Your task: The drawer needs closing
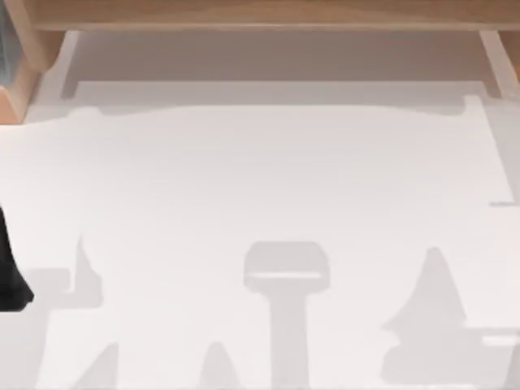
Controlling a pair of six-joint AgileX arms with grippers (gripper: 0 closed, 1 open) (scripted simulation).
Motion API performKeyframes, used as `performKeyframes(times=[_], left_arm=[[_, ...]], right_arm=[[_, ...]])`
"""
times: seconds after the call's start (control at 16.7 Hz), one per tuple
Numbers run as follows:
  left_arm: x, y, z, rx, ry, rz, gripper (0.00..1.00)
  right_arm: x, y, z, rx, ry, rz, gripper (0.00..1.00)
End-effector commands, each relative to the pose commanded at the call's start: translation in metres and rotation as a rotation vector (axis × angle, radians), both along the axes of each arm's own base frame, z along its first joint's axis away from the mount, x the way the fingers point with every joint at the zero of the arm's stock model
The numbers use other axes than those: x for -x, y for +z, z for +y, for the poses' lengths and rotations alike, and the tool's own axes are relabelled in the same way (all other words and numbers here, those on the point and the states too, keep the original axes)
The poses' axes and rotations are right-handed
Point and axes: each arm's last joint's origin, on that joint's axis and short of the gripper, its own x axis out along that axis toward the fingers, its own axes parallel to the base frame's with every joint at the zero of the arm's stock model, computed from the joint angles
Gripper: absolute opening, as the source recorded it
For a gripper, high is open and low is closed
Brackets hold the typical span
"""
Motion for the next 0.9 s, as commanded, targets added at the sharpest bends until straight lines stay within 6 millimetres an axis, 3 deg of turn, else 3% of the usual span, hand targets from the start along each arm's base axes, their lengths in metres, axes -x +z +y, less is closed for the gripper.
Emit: performKeyframes(times=[0.48,0.9], left_arm=[[0.000,0.000,0.000,0.000,0.000,0.000,1.00],[0.000,0.000,0.000,0.000,0.000,0.000,1.00]], right_arm=[[-0.001,-0.002,-0.001,0.035,0.004,-0.004,1.00],[-0.013,-0.030,-0.019,0.429,0.000,-0.016,1.00]])
